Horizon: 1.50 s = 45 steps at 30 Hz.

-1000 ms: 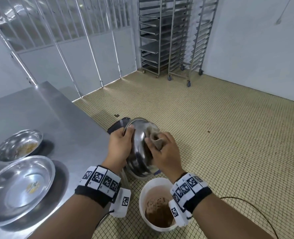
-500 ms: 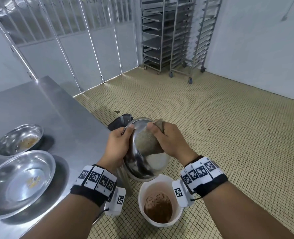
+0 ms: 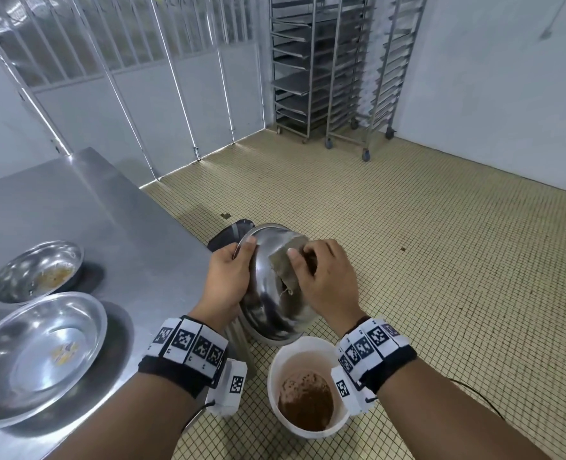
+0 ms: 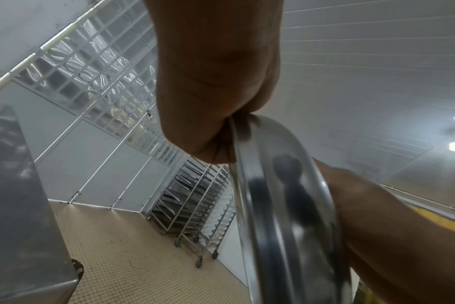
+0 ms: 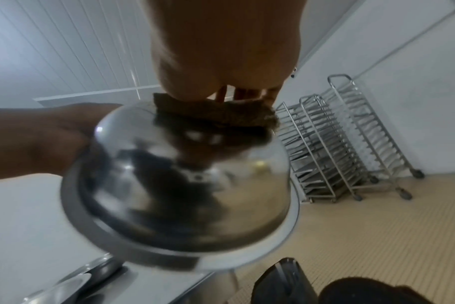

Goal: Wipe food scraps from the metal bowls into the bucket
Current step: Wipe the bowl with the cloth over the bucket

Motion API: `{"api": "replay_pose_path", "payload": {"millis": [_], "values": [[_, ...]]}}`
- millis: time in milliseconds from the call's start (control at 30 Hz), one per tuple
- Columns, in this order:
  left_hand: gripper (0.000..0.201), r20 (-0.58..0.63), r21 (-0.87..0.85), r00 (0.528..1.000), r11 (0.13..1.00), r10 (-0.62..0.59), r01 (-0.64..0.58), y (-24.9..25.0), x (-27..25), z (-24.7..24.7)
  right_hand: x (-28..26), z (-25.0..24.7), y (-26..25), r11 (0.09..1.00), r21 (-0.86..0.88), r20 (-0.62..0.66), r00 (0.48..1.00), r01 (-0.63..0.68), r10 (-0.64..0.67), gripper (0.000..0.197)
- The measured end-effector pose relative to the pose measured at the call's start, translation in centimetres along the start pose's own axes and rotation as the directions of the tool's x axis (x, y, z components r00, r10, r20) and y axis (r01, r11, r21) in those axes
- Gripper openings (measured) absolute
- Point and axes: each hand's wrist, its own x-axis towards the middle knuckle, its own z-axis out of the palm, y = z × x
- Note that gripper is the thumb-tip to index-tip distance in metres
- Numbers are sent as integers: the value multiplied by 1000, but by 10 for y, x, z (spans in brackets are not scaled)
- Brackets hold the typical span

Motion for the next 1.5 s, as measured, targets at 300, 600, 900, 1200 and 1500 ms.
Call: {"api": "replay_pose_path", "payload": {"millis": [300, 600, 900, 1200, 1500], "values": [[54, -74, -13, 997, 999, 37, -38, -1, 8, -3, -34, 16, 13, 966, 218, 154, 982, -139, 107, 48], [28, -80, 24, 993, 996, 92, -90, -3, 6, 17, -12, 16, -8, 974, 202, -71, 994, 101, -88, 41], [25, -92, 43, 993, 997, 73, -70, -4, 8, 15, -26, 12, 14, 945, 272, 24, 983, -181, 182, 43], [33, -132, -82, 991, 996, 30, -41, 8, 11, 14, -42, 17, 31, 921, 293, 55, 966, -257, 252, 38], [48, -130, -138, 990, 988, 48, -66, 14, 10, 22, -33, 12, -7, 953, 166, -110, 965, 252, -236, 39]]}}
